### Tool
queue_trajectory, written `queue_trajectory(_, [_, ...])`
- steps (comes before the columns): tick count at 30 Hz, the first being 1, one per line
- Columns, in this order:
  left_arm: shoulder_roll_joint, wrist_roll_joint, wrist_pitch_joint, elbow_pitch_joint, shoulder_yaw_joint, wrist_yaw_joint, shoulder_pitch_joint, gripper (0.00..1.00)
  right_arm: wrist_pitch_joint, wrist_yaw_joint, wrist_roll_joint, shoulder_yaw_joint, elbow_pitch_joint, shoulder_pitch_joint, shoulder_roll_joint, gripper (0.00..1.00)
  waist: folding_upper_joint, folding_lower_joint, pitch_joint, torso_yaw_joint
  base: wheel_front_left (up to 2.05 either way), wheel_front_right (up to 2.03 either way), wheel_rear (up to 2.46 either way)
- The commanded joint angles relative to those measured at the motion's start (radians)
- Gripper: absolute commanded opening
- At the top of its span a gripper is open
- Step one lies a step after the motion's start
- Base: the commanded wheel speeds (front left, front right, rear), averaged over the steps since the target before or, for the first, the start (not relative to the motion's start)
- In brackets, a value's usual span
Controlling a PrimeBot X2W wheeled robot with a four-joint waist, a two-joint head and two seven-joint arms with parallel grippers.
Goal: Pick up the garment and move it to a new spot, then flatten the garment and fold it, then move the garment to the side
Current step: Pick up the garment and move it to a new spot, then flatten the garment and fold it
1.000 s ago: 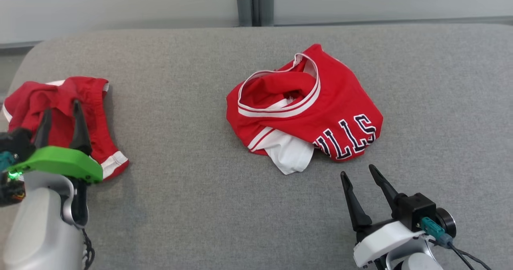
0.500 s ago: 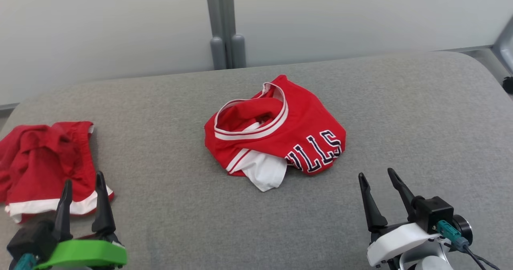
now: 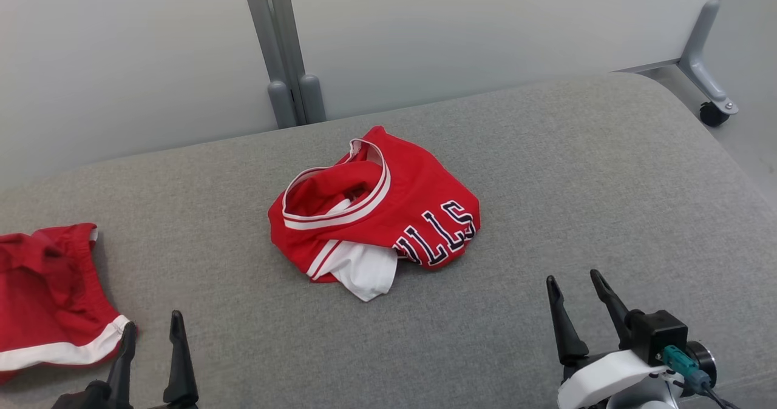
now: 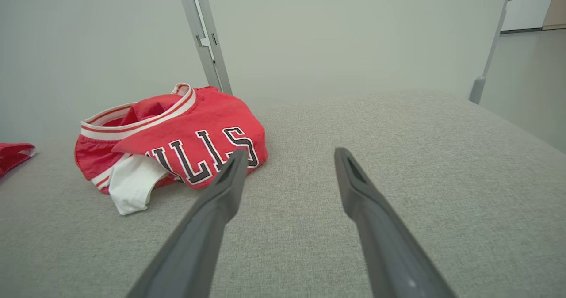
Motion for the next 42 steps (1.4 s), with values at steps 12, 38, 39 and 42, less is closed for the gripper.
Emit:
queue_trajectory(12, [-0.001,-0.006,0.0,0.009,0.015,-0.009,0.056,1.0,-0.003,-0.001,-0.006,0.033,0.043,-0.017,-0.002,1.0,-0.0001,0.0,-0.016,0.065,0.0,0.0,0.0])
queue_trajectory(38, [-0.001,-0.004,0.0,-0.018,-0.056,-0.011,0.009,1.0,0.155,-0.001,0.053,0.301,0.214,-0.402,-0.016,1.0,-0.0001,0.0,0.042,0.16,0.0,0.0,0.0])
queue_trajectory(39, [-0.001,-0.003,-0.001,-0.023,-0.065,-0.011,0.004,1.0,0.178,-0.001,0.069,0.323,0.244,-0.438,-0.018,1.0,-0.0001,0.0,0.049,0.173,0.0,0.0,0.0])
queue_trajectory(42, [-0.001,-0.002,0.0,-0.041,-0.102,-0.011,-0.019,1.0,0.248,-0.001,0.146,0.365,0.348,-0.555,-0.018,1.0,-0.0001,0.0,0.087,0.227,0.0,0.0,0.0])
